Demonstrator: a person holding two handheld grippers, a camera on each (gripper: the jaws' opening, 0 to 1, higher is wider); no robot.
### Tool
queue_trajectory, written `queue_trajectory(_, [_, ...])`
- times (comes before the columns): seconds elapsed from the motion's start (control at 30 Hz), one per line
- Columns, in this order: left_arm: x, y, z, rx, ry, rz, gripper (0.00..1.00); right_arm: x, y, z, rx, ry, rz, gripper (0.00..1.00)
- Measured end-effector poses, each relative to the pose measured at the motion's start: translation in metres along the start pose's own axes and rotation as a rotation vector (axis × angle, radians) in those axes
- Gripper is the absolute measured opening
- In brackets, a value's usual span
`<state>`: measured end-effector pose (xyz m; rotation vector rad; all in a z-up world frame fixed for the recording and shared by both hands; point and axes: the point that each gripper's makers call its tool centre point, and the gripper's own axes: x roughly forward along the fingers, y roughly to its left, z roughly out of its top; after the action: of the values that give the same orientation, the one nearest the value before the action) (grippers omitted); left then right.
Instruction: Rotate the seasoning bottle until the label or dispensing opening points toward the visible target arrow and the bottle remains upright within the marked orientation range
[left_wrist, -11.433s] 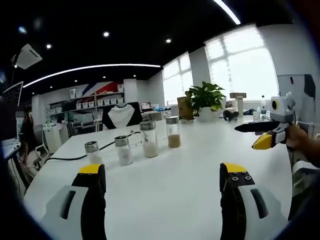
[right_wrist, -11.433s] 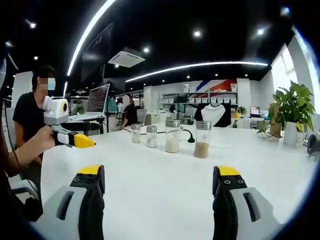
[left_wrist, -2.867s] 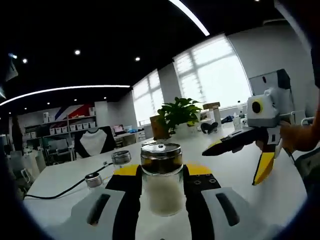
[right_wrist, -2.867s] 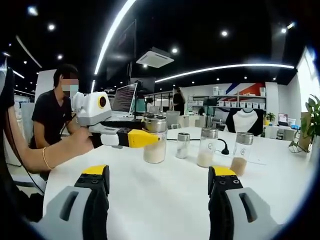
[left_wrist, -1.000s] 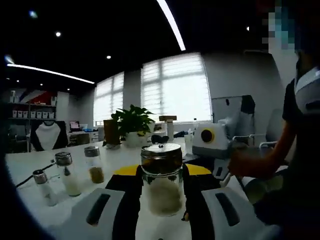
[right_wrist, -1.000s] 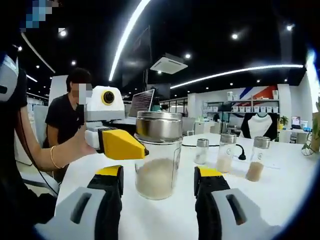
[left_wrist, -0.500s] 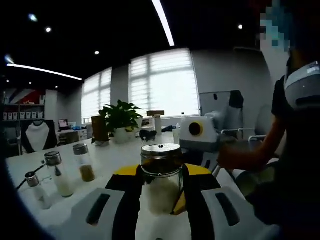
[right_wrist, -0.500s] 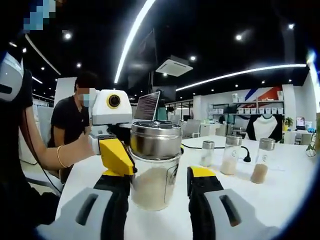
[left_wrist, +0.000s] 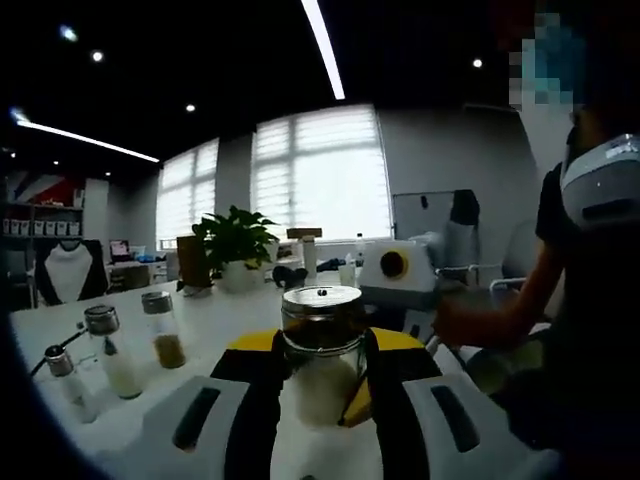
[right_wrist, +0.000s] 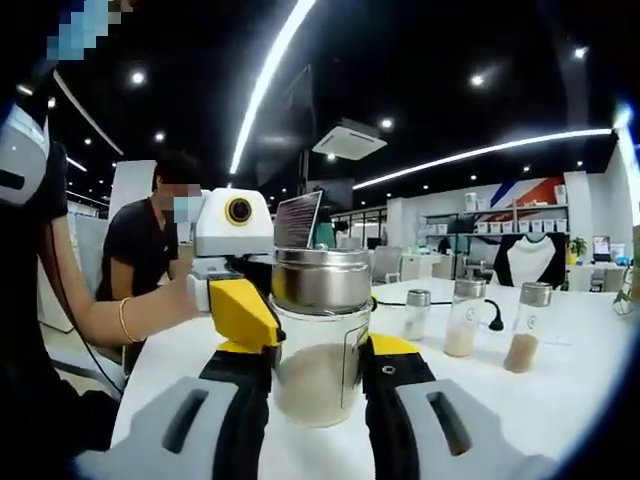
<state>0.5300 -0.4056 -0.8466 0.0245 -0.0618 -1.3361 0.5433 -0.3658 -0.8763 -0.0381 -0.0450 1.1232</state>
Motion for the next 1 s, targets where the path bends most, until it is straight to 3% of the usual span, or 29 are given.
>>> queue_trajectory(0.17, [0.004, 0.007, -0.004, -0.051, -0.019, 0.034, 0.34, -0.002, -0.009, -0.003, 0.028, -0.004, -0.073, 0.33])
queue_trajectory(0.23, [0.007, 0.009, -0.008, -0.063, -0.012, 0.063, 0.34, -0.003, -0.020, -0.008, 0.029, 0.000, -0.156, 0.33])
queue_trajectory(0.4, [0.010, 0.017, -0.007, -0.123, -0.044, 0.125, 0.35, 0.003, -0.025, -0.009, 0.013, 0.002, -0.237, 0.33])
queue_trajectory(0.57, [0.009, 0.024, -0.007, -0.108, -0.032, 0.198, 0.37, 0.006, -0.031, -0.012, 0.023, -0.012, -0.310, 0.33])
queue_trajectory(0.7, [0.012, 0.030, -0.007, -0.176, -0.095, 0.274, 0.43, 0.008, -0.035, -0.017, 0.042, -0.021, -0.376, 0.33])
queue_trajectory(0.87, [0.014, 0.033, -0.015, -0.172, -0.093, 0.349, 0.43, 0.007, -0.037, -0.022, -0.038, -0.010, -0.448, 0.33])
queue_trajectory(1.0, [0.014, 0.033, -0.016, -0.202, -0.095, 0.406, 0.46, 0.008, -0.036, -0.024, -0.040, -0.010, -0.481, 0.33])
